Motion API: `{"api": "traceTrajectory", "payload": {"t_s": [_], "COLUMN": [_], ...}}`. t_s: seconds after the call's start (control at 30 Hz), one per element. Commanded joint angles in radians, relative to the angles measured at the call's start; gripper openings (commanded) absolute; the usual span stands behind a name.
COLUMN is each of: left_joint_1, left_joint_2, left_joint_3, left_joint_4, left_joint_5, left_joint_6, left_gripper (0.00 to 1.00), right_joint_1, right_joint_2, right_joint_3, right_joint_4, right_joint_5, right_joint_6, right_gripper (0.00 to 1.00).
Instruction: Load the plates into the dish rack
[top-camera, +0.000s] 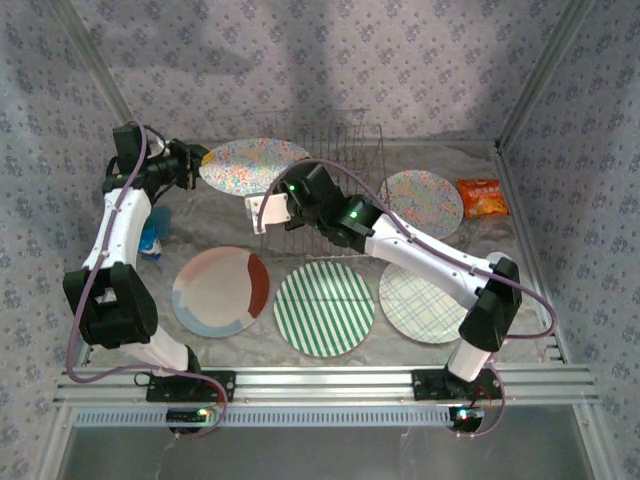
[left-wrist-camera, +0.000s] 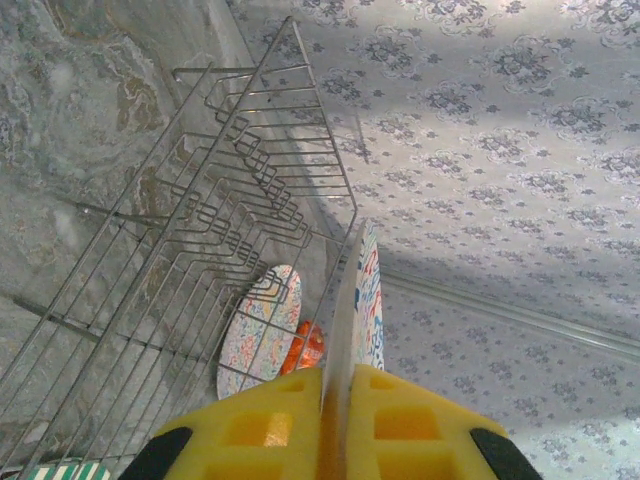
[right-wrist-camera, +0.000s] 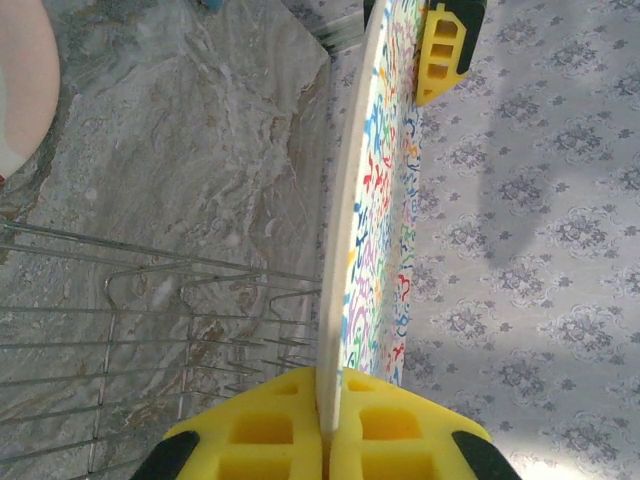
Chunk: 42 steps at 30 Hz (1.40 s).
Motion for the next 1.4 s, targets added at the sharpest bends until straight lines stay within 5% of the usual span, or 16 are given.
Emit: {"api": "traceTrajectory", "payload": {"t_s": [0.0, 0.27, 0.73, 1.0, 1.13, 1.23, 1.37], "left_joint_1": [-0.002, -0.001, 0.008, 0.014, 0.009, -0.004, -0.022], "left_joint_2": [-0.034, -0.033, 0.009, 0.035, 0.042, 0.033, 0.003], "left_joint_3": [0.04, 0.065, 0.089, 0.169, 0.197, 0.213, 0.195], "left_joint_4": [-0.004, -0.005, 0.018, -0.059, -0.047, -0.036, 0.029], "left_joint_5": [0.025, -0.001, -0.034, -0.094, -0.119, -0.145, -0.172], "left_joint_6": [-0.035, 0.001, -0.006, 0.099, 0.159, 0.233, 0.32], "left_gripper": [0.0, 0.0, 0.0, 0.0, 0.0, 0.0, 0.0], "right_joint_1": [-0.016, -0.023, -0.045, -0.114, -0.19, -0.299, -0.541], "right_joint_2": [-0.001, -0.019, -0.09, -0.21, -0.218, -0.207, -0.182], "right_joint_3": [0.025, 0.036, -0.005, 0.003, 0.058, 0.122, 0.145], "right_joint_4": [0.024, 0.007, -0.005, -0.001, -0.031, -0.051, -0.109], "right_joint_5": [0.03, 0.036, -0.022, -0.186, -0.242, -0.233, -0.482], "right_joint_6": [0.023, 0.098, 0.209, 0.445, 0.667, 0.996, 1.438], "right_gripper": [0.08, 0.73, 0.8, 0.82, 0.88, 0.88, 0.89]}}
